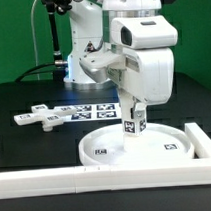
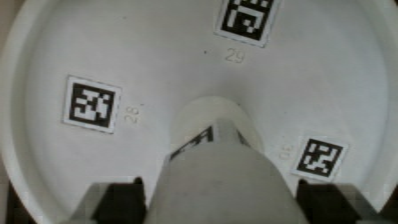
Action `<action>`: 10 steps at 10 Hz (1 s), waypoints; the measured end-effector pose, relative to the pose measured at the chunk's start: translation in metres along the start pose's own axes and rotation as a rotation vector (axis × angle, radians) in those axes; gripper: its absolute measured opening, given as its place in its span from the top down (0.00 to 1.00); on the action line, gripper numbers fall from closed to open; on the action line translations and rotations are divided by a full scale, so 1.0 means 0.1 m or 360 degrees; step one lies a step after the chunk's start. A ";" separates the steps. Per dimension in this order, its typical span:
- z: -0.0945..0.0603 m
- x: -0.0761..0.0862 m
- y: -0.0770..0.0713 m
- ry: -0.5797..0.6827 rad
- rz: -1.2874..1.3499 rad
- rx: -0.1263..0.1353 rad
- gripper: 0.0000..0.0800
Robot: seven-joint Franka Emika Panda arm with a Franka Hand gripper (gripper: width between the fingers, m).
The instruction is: Assemble round table
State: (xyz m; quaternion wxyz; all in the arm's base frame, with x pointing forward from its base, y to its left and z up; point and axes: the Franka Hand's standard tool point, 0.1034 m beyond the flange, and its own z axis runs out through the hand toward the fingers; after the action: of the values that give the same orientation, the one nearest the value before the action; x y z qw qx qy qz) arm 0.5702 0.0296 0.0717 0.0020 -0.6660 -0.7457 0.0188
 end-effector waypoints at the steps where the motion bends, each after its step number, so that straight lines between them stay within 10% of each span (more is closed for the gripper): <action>1: 0.00 0.00 -0.01 0.0000 0.0227 0.0006 0.49; 10: 0.02 0.05 -0.05 0.0025 0.1486 -0.0003 0.49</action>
Offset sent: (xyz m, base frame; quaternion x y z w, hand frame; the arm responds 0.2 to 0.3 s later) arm -0.0074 0.0096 -0.0023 0.0740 -0.0081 0.2712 0.9596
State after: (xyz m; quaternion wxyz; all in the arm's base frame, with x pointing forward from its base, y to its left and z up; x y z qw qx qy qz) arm 0.5646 0.0344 0.0701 -0.0017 -0.9305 -0.3661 0.0119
